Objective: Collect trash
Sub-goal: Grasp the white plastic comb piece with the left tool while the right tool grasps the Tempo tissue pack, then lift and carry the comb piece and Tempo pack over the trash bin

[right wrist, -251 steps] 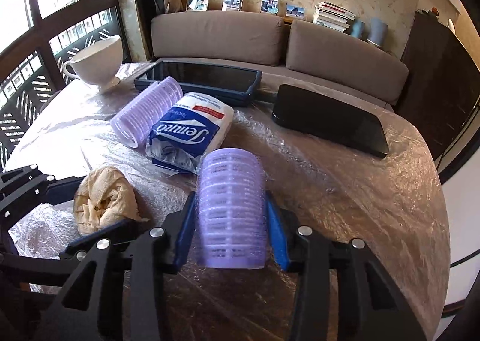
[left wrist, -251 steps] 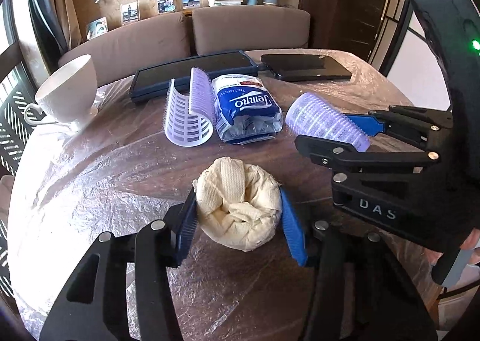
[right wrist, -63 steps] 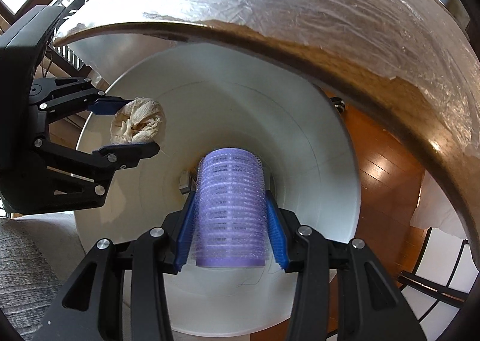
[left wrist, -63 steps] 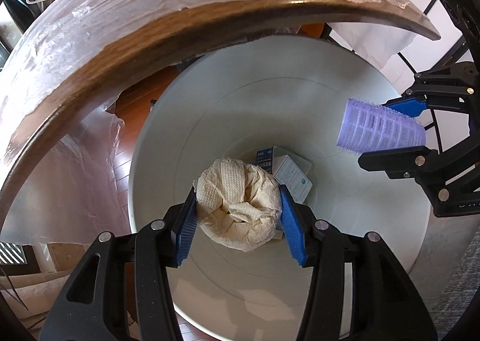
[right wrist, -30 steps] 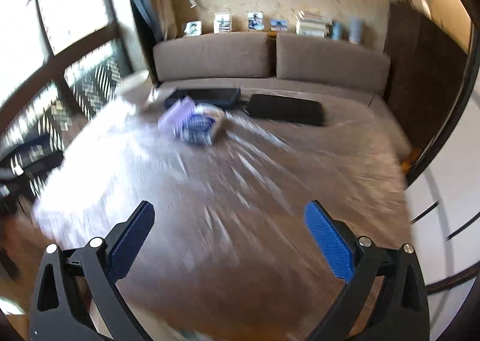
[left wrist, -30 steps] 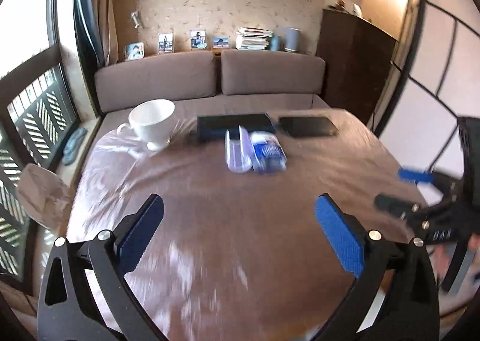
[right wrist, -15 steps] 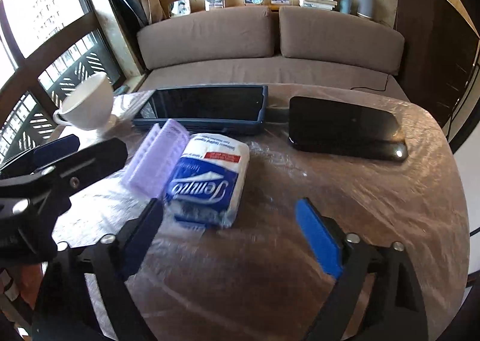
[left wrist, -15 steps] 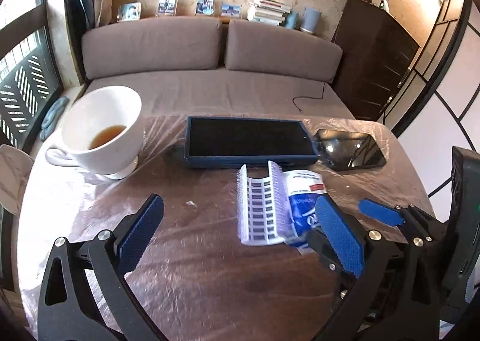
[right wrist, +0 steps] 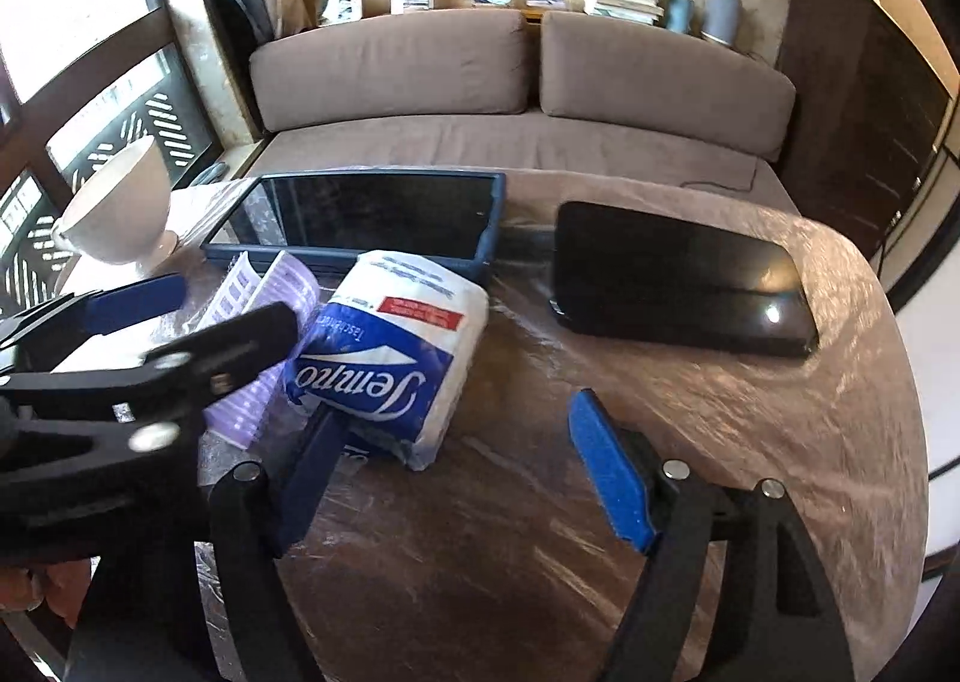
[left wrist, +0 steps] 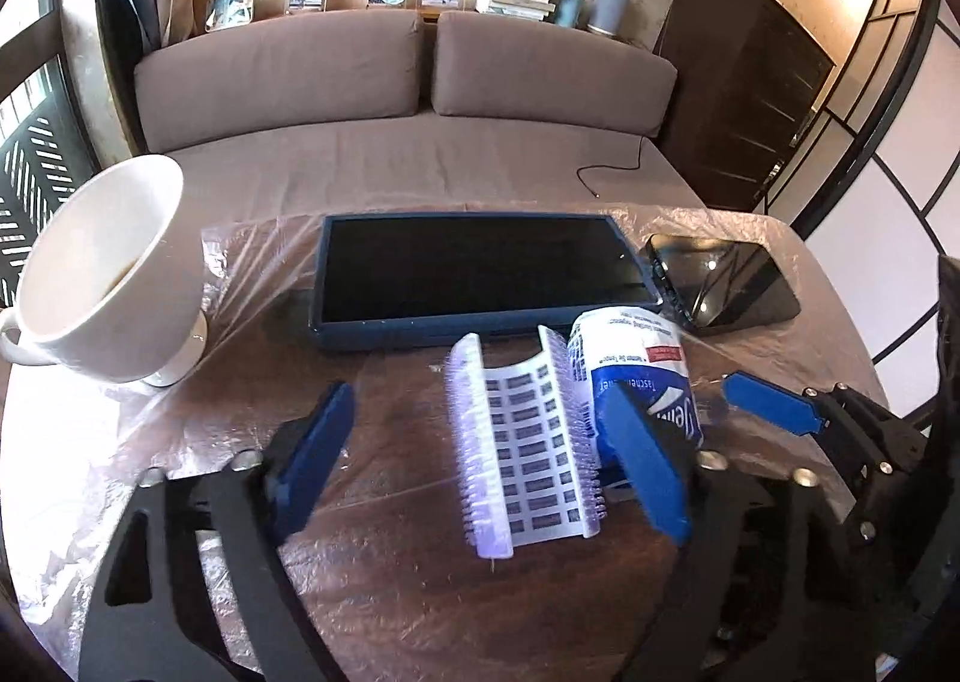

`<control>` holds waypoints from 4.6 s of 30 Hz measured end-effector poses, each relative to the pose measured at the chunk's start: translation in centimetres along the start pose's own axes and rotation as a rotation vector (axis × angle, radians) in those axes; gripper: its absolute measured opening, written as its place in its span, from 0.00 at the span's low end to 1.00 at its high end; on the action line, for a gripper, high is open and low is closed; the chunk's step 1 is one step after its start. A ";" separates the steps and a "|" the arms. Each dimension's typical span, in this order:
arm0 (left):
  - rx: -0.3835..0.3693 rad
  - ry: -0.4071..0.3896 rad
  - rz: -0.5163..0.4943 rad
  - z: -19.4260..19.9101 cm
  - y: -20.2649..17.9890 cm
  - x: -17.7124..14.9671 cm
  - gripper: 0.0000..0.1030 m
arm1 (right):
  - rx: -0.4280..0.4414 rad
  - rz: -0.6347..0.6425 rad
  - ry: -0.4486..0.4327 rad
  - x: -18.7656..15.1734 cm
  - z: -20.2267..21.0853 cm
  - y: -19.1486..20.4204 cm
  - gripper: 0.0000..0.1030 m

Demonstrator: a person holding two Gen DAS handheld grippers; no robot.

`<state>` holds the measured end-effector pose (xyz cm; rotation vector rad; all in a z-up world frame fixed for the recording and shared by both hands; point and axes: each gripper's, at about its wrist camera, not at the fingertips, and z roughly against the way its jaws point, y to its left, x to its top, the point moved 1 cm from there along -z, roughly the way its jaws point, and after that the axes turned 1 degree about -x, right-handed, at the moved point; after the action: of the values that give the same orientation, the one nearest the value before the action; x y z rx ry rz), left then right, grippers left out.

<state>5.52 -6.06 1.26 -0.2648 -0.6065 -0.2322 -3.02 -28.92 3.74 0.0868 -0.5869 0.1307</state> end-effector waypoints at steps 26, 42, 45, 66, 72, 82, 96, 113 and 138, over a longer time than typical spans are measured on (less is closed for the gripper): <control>0.007 0.000 0.076 0.5 3.3 -0.8 0.43 | 0.085 0.125 -0.048 0.6 0.1 2.2 0.54; 0.007 -0.001 0.046 1.5 2.3 -1.6 0.43 | 0.132 0.016 -0.044 -0.5 2.8 -1.6 0.54; 0.009 -0.006 0.038 2.2 1.9 -2.0 0.43 | 0.136 0.009 -0.043 -1.0 3.4 -2.1 0.54; 0.034 -0.033 0.000 6.9 -1.3 -6.4 0.43 | 0.172 -0.005 -0.051 -5.2 9.0 -4.0 0.54; 0.039 -0.031 0.010 7.8 -1.7 -7.5 0.43 | 0.169 -0.015 -0.051 -6.5 10.4 -4.5 0.54; 0.079 -0.029 -0.006 9.4 -2.3 -9.8 0.43 | 0.166 -0.016 -0.045 -8.9 12.8 -5.3 0.54; 0.121 -0.029 -0.036 11.9 -3.5 -12.8 0.43 | 0.171 0.002 -0.023 -12.2 15.5 -5.8 0.54; 0.175 0.001 -0.094 13.5 -4.8 -16.2 0.43 | 0.196 0.050 0.002 -15.5 18.0 -4.5 0.54; 0.118 0.099 -0.238 15.1 -9.7 -21.8 0.43 | 0.261 0.162 0.074 -20.4 19.7 -2.3 0.54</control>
<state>-22.72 -7.55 2.06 -0.0664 -0.5507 -0.4348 -30.25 -35.54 8.64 0.2866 -0.5001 0.3662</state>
